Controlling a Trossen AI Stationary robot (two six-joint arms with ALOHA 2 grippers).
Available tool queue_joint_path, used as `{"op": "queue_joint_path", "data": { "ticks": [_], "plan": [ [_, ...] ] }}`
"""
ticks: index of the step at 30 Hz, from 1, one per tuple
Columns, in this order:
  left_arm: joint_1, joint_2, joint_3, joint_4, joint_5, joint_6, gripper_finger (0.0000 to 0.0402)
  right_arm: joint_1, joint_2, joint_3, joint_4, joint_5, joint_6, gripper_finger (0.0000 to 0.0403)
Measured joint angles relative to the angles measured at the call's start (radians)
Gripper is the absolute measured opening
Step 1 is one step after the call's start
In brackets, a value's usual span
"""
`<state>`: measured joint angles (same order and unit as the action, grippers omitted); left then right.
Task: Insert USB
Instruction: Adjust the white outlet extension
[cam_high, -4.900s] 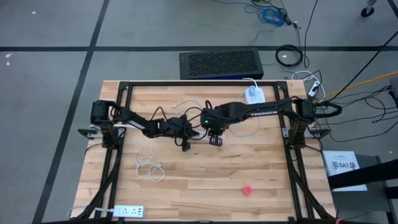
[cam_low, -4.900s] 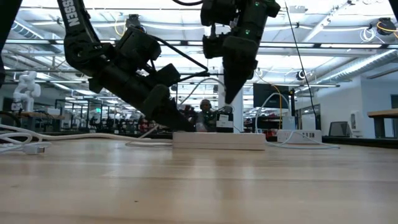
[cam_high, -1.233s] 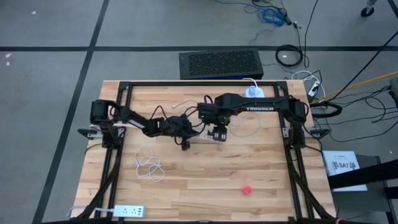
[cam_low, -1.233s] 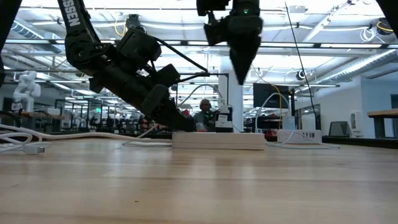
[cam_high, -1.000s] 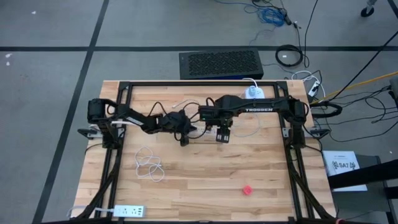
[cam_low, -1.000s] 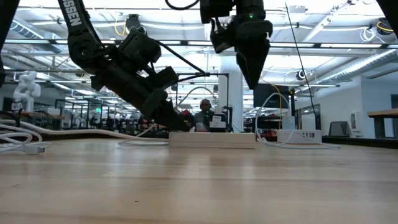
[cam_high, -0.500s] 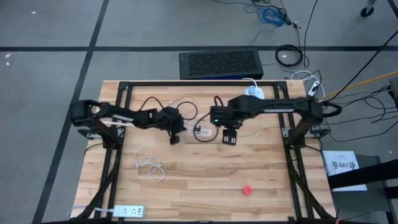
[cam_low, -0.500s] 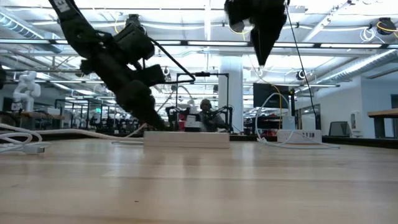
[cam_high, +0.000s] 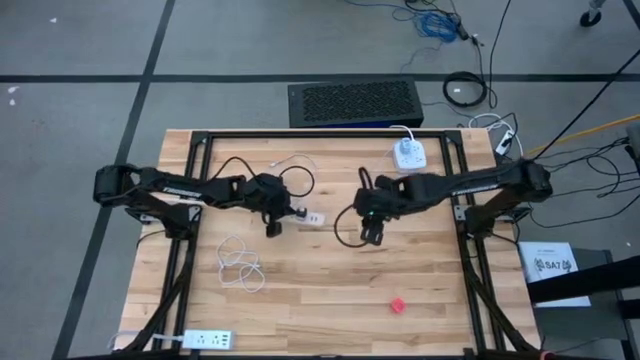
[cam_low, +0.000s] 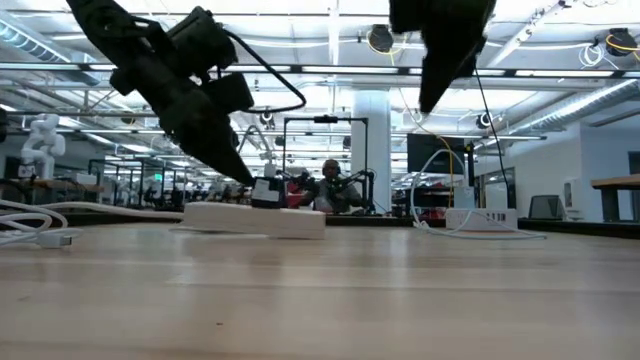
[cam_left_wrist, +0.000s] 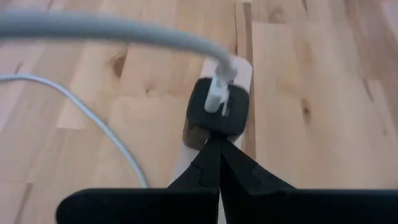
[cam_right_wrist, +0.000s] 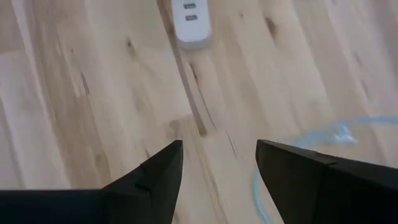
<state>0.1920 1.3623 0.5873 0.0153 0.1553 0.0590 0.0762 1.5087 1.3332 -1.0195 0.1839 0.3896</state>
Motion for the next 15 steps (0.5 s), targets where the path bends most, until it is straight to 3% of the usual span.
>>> {"op": "queue_joint_path", "data": {
  "ticks": [8, 12, 15],
  "plan": [
    [-0.003, -0.096, 0.003, -0.092, 0.0, -0.02, 0.0001, -0.002, 0.011, -0.295, 0.581, -0.002, -0.062, 0.0192],
    [-0.004, -0.144, 0.003, -0.197, -0.002, -0.029, 0.0001, -0.01, 0.027, -0.398, 0.917, -0.001, -0.062, 0.016],
    [-0.011, -0.188, 0.003, -0.252, -0.005, -0.051, 0.0001, -0.017, 0.077, -0.422, 1.071, -0.002, -0.097, 0.012]
  ]
}}
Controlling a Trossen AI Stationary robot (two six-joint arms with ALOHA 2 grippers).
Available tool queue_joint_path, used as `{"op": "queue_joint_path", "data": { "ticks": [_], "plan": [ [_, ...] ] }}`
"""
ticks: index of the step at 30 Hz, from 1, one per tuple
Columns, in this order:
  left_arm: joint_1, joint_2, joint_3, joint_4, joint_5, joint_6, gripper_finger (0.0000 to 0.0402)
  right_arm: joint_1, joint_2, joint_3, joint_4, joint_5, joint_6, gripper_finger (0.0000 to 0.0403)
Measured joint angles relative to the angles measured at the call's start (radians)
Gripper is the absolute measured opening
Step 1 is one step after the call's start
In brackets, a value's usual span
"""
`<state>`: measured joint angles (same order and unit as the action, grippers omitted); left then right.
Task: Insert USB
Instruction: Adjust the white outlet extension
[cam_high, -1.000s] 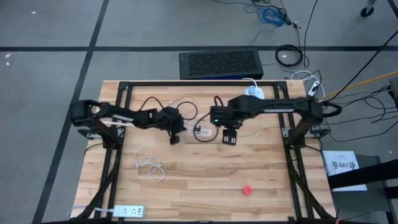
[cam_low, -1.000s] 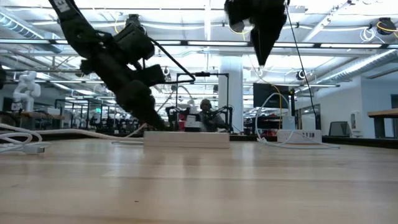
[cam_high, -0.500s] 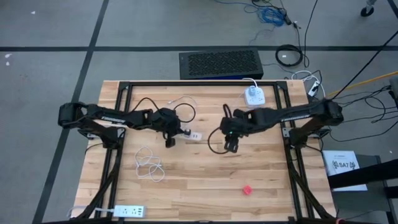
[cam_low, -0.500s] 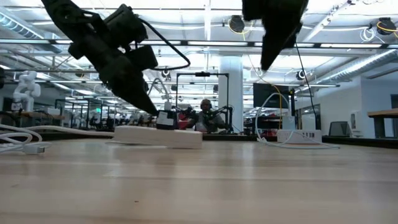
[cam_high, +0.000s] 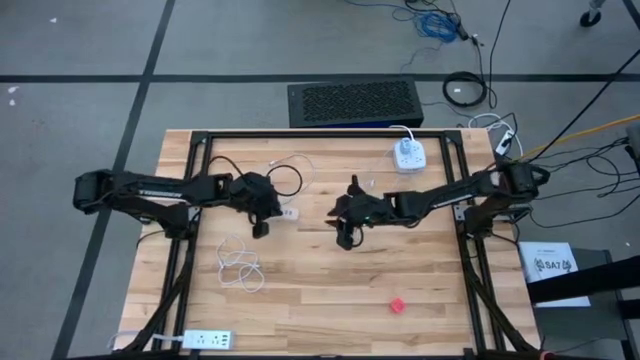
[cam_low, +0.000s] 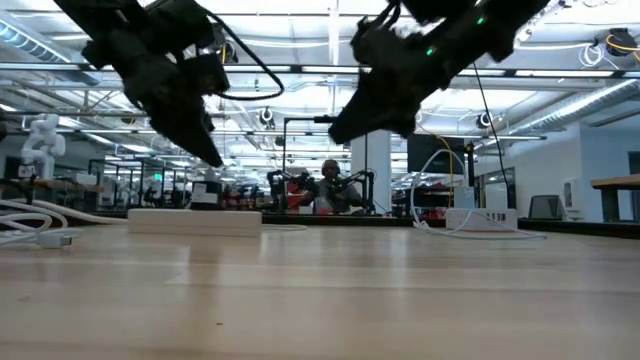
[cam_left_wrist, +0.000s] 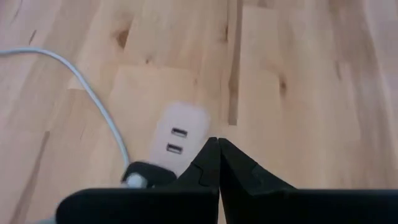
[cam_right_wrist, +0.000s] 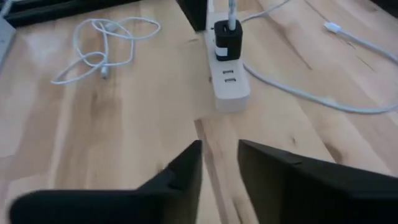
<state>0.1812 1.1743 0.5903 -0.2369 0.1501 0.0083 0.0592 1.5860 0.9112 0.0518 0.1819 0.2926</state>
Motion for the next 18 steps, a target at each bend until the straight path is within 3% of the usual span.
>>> {"op": "queue_joint_path", "data": {
  "ticks": [9, 18],
  "plan": [
    [-0.045, -0.201, 0.003, -0.097, 0.004, -0.05, 0.0001, -0.011, 0.244, 0.136, 0.109, -0.006, -0.129, 0.0007],
    [-0.179, -0.376, 0.001, -0.141, 0.007, -0.029, 0.0001, -0.065, 0.547, 0.435, 0.093, -0.085, -0.175, 0.0007]
  ]
}}
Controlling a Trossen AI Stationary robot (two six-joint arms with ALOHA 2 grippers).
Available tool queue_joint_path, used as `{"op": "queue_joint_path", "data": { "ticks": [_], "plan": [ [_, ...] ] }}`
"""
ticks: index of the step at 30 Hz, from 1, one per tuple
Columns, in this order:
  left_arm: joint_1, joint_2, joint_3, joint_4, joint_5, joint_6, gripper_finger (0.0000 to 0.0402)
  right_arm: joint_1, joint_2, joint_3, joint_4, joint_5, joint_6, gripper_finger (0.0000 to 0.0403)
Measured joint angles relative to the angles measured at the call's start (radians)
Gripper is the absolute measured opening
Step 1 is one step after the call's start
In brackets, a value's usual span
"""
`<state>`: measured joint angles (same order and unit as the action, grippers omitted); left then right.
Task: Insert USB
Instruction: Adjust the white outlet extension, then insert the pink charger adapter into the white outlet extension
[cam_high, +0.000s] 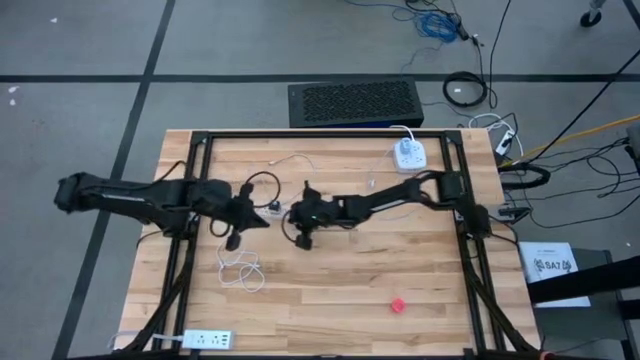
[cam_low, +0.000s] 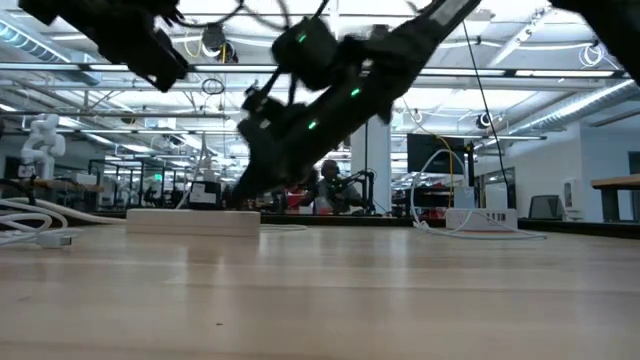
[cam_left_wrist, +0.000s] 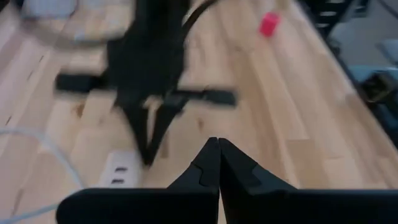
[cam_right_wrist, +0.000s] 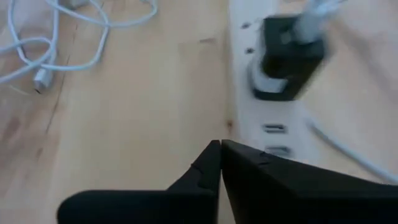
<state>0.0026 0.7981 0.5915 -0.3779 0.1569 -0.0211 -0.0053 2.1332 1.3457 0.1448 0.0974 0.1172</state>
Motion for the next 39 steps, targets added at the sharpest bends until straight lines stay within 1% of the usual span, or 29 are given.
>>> {"op": "queue_joint_path", "data": {
  "ticks": [1, 5, 8, 15, 20, 21, 24, 27, 30, 34, 36, 39],
  "plan": [
    [-0.017, -0.014, 0.0, -0.002, 0.0, 0.005, 0.0001, -0.007, 0.03, 0.033, -0.009, -0.003, -0.007, 0.0005],
    [-0.078, -0.046, 0.0, 0.0, 0.0, 0.005, 0.0001, -0.046, 0.136, 0.126, -0.021, -0.09, 0.0, 0.0001],
    [-0.115, -0.048, -0.001, -0.012, 0.0, 0.0, 0.0001, -0.08, 0.167, 0.158, -0.026, -0.096, 0.025, 0.0001],
    [-0.164, -0.028, -0.029, -0.027, -0.001, -0.043, 0.0001, -0.18, 0.173, 0.189, -0.001, -0.05, 0.057, 0.0],
    [-0.212, -0.014, -0.029, -0.029, -0.001, -0.071, 0.0001, -0.257, 0.169, 0.198, 0.002, -0.047, 0.08, 0.0],
    [-0.221, -0.011, -0.029, -0.03, 0.002, -0.079, 0.0001, -0.268, 0.165, 0.198, -0.003, -0.052, 0.08, 0.0],
    [-0.263, -0.007, -0.029, -0.03, 0.01, -0.124, 0.0001, -0.282, 0.122, 0.198, -0.029, -0.12, 0.053, 0.0],
    [-0.32, -0.005, -0.029, -0.025, 0.01, -0.189, 0.0001, -0.264, 0.053, 0.199, -0.133, -0.148, -0.034, 0.0],
    [-0.39, 0.001, -0.029, -0.026, 0.011, -0.281, 0.0001, -0.225, -0.02, 0.199, -0.294, -0.149, -0.119, 0.0],
    [-0.505, 0.047, -0.029, -0.036, 0.012, -0.445, 0.0001, -0.147, -0.115, 0.199, -0.534, -0.147, -0.175, 0.0],
    [-0.564, 0.089, -0.029, -0.046, 0.014, -0.521, 0.0001, -0.101, -0.148, 0.199, -0.641, -0.12, -0.184, 0.0],
    [-0.647, 0.169, -0.029, -0.066, 0.015, -0.628, 0.0001, -0.024, -0.191, 0.198, -0.783, -0.033, -0.178, 0.0]
  ]
}}
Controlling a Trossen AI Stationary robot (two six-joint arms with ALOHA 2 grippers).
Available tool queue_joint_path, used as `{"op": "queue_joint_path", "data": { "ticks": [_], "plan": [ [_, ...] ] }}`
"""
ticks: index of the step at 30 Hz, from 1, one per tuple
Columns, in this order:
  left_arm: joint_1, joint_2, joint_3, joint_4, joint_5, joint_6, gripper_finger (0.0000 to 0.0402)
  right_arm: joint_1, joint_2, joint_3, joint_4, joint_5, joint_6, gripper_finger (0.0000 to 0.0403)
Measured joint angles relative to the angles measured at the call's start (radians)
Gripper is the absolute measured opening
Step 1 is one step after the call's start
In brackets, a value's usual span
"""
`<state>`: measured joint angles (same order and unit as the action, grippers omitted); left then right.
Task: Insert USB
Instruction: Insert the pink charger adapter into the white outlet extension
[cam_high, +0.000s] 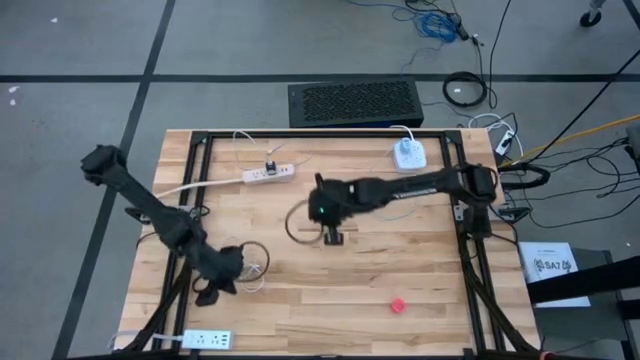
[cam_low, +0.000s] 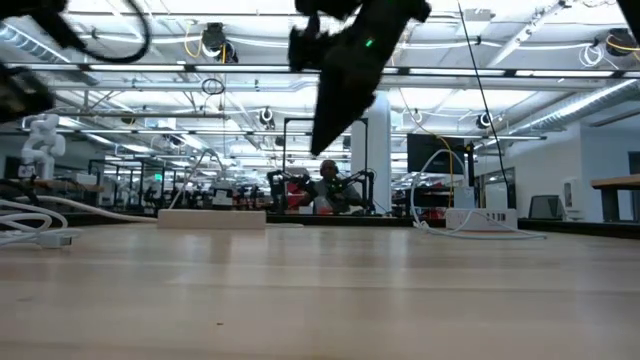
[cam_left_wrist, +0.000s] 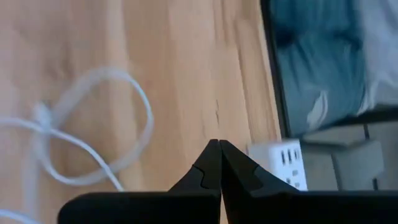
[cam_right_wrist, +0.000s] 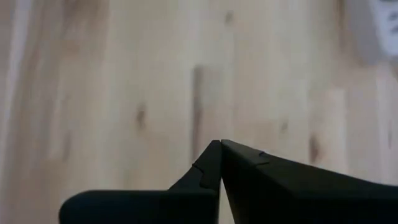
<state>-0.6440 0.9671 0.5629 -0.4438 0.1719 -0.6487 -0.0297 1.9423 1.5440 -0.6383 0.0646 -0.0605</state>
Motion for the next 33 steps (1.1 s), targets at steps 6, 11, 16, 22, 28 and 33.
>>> {"op": "queue_joint_path", "data": {
  "ticks": [6, 11, 16, 22, 28, 33],
  "plan": [
    [-0.157, 0.144, 0.0, 0.053, 0.008, -0.194, 0.0001, 0.124, -0.064, -0.039, -0.155, 0.048, 0.106, 0.0],
    [-0.284, 0.26, 0.011, 0.181, 0.011, -0.363, 0.0001, 0.224, -0.154, -0.191, -0.11, 0.076, 0.237, 0.0],
    [-0.351, 0.386, 0.105, 0.188, 0.011, -0.422, 0.0001, 0.323, -0.264, -0.372, 0.016, 0.148, 0.402, 0.0],
    [-0.392, 0.556, 0.213, 0.196, 0.054, -0.447, 0.0001, 0.405, -0.335, -0.516, 0.171, 0.155, 0.521, 0.0],
    [-0.397, 0.665, 0.262, 0.214, 0.028, -0.442, 0.0001, 0.447, -0.338, -0.522, 0.171, 0.205, 0.547, 0.0],
    [-0.331, 0.685, 0.264, 0.168, -0.067, -0.341, 0.0001, 0.458, -0.338, -0.52, 0.171, 0.199, 0.548, 0.0]
  ]
}}
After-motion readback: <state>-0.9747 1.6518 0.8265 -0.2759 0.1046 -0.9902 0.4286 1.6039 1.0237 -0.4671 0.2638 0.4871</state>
